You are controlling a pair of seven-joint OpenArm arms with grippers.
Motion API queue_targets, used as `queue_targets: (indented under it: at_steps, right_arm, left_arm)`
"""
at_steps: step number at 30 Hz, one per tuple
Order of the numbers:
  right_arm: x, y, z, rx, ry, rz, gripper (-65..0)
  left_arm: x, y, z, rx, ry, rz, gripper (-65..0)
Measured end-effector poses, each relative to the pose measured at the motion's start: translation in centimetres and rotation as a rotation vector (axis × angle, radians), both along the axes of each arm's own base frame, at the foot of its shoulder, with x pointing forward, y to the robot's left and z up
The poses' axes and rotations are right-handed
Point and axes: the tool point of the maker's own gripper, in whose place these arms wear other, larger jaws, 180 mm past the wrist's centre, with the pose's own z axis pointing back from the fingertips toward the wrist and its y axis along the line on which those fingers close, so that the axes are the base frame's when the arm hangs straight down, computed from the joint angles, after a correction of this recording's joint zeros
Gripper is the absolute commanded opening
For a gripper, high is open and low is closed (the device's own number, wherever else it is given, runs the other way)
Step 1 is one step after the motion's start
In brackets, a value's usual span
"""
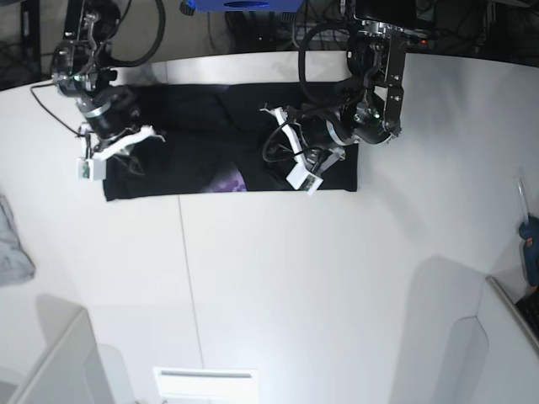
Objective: Fold the T-shirt properly
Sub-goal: 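Carry the strip end with the left gripper toward the right gripper, then lay the folded end down and raise the left gripper away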
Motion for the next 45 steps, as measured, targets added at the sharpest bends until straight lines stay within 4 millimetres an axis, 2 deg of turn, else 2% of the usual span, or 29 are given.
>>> queue_targets:
  at_steps: [7, 8, 11, 14, 16, 19, 21, 24, 26, 29, 34, 37, 38, 40, 42, 45]
  right_arm:
    - [-0.2, -0.1, -0.5, 0.002, 0.013, -0.003, -65.0]
    - [-0.1, -0.1, -0.5, 0.002, 0.013, -0.003, -65.0]
    - [0.1, -0.1, -0.3, 0.002, 0.007, -0.003, -65.0]
    - [0.0, -0.1, -0.3, 0.002, 0.008, -0.003, -65.0]
    - [0.1, -0.1, -0.3, 0.002, 0.007, -0.003, -65.0]
    - [0.1, -0.1, -0.3, 0.002, 0.007, -0.003, -65.0]
    - [0.1, -0.1, -0.3, 0.002, 0.007, -0.003, -65.0]
    - [0.1, -0.1, -0.3, 0.002, 0.006, -0.003, -65.0]
    - [0.0, -0.1, -0.3, 0.002, 0.007, -0.003, -65.0]
    - [0.1, -0.1, -0.3, 0.003, 0.007, -0.003, -65.0]
    - [0.0, -0.1, -0.3, 0.003, 0.008, -0.003, -65.0]
    - [0.0, -0.5, -0.3, 0.013, 0.009, -0.019, -65.0]
    - [0.0, -1.1, -0.1, 0.016, 0.004, -0.039, -65.0]
    - [0.1, -2.7, 0.2, -0.001, -0.006, -0.09, -65.0]
    - [-0.1, -3.7, 0.2, 0.005, -0.006, -0.137, -65.0]
    - [-0.6, -3.6, -0.7, 0.019, 0.074, -0.123, -65.0]
  left_arm:
    - [0.0, 0.1, -0.1, 0.005, 0.0, -0.001, -65.0]
    - [-0.1, 0.0, -0.1, 0.006, 0.0, -0.006, -62.2]
    - [0.0, -0.1, 0.0, 0.004, -0.001, -0.008, -46.4]
    - [0.1, -0.1, 0.0, 0.004, -0.005, -0.008, -34.9]
    - [0.1, -0.1, 0.0, 0.004, -0.005, -0.007, -29.9]
    - [0.5, -0.3, 0.3, 0.004, -0.014, -0.015, -27.2]
    - [0.6, -1.2, 0.2, 0.001, -0.019, -0.049, -27.3]
    - [0.0, -3.4, -0.9, 0.003, 0.019, -0.131, -27.5]
    - [-0.5, -4.3, -1.9, 0.012, 0.048, -0.169, -27.5]
    - [-0.5, -5.2, -2.1, 0.023, 0.05, -0.213, -27.5]
    - [-0.1, -5.4, -1.2, 0.026, 0.016, -0.227, -27.6]
    - [0.8, -5.2, 1.4, 0.018, -0.075, -0.221, -29.6]
    - [1.2, -4.9, 2.7, 0.008, -0.117, -0.215, -33.9]
    - [2.0, -2.7, 4.8, 0.003, -0.191, -0.157, -47.1]
    - [2.4, 0.9, 4.8, 0.054, -0.204, -0.07, -64.0]
    - [2.5, 6.7, 3.9, 0.137, -0.18, 0.062, -65.0]
